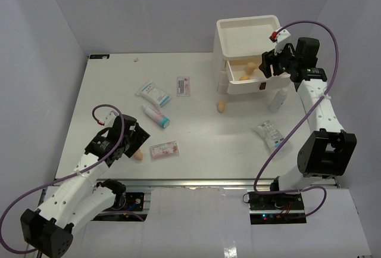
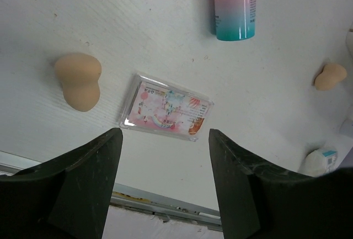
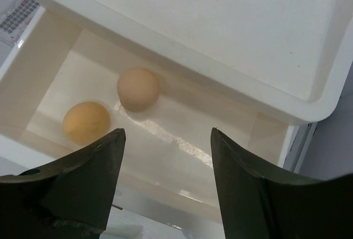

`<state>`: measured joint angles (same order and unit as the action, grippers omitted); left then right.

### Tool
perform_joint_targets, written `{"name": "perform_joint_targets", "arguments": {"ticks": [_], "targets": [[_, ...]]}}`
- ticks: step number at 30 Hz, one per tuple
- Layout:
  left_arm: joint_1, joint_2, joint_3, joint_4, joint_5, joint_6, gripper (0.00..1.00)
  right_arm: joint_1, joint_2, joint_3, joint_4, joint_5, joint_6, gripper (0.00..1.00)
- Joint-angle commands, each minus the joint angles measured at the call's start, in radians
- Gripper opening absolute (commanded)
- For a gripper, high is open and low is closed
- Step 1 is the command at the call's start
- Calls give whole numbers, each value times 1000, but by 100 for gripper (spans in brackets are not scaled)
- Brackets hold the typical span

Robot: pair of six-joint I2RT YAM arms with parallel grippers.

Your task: Organize the makeup

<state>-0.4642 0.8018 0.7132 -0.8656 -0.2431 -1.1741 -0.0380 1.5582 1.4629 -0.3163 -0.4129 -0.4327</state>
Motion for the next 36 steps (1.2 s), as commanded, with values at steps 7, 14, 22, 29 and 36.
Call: {"name": "perform_joint_targets", "arguments": {"ticks": [7, 14, 22, 29, 36], "targets": [[45, 85, 34, -51, -14, -3, 73, -21, -178, 46, -225, -571, -239, 76], [115, 226, 48, -90, -4, 20, 62, 35, -295, -156, -373, -743, -381, 75], [125, 390, 61, -99, -17, 58, 61, 36, -357, -273, -374, -717, -382, 74], [129, 458, 12, -39, -21, 73, 59, 36, -373, -290, -374, -713, -373, 74], [136, 487, -13, 9, -13, 85, 36, 36, -388, -286, -375, -714, -365, 74]]}}
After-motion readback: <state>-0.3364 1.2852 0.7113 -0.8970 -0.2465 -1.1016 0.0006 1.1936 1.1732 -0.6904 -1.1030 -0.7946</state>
